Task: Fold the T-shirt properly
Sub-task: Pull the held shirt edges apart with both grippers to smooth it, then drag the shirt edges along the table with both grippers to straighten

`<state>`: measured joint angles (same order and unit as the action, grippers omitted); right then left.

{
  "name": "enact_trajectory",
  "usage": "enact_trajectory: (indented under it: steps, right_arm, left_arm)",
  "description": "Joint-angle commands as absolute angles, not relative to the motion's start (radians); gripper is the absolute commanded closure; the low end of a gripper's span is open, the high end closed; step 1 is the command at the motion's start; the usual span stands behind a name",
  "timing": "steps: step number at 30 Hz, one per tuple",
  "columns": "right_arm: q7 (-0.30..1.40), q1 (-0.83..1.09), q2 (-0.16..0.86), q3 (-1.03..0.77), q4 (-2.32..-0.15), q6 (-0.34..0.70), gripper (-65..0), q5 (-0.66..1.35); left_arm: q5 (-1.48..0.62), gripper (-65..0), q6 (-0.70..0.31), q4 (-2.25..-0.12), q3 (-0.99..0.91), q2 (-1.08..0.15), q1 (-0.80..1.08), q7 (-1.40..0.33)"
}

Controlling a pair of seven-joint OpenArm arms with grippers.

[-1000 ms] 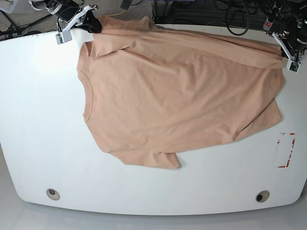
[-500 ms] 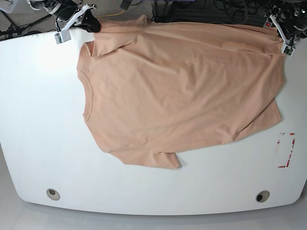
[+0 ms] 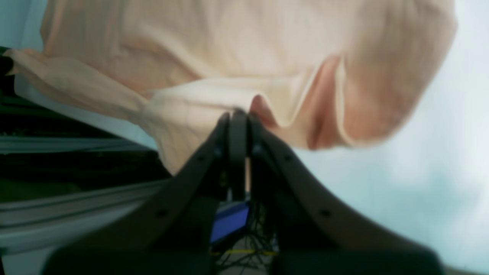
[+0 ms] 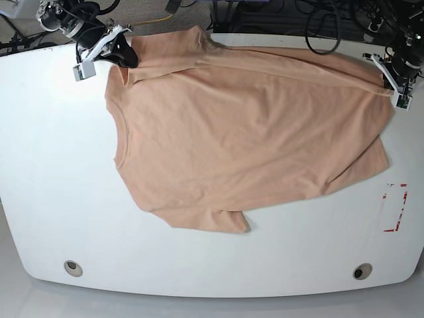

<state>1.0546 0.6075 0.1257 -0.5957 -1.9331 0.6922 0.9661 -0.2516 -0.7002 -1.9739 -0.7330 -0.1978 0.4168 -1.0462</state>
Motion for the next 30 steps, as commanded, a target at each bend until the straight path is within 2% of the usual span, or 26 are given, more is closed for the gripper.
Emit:
enact_trajectory:
  steps: [1, 15, 24, 30]
  right_arm:
    - [1.036, 0.591, 0.136, -0.602, -1.951, 0.698, 0.0, 0.997]
    - [1.036, 0.398, 0.142, -0.599, -1.939, 0.698, 0.0, 0.958]
    - [1.036, 0.272, 0.142, -0.596, -1.793, 0.698, 0.0, 0.888]
    - [1.036, 0.231, 0.165, -0.596, -1.715, 0.698, 0.0, 0.862]
  left_arm:
    - [-0.254, 0.0, -0.698, -1.992, -0.743, -0.2, 0.381, -1.029]
    - [-0.248, 0.0, -0.698, -1.975, -0.776, -0.219, 0.196, -1.029]
    - [-0.107, 0.0, -0.698, -1.839, -0.685, -0.234, 0.108, -1.023]
    - [-0.099, -0.3, -0.698, -1.727, -0.674, -0.254, 0.051, -1.021]
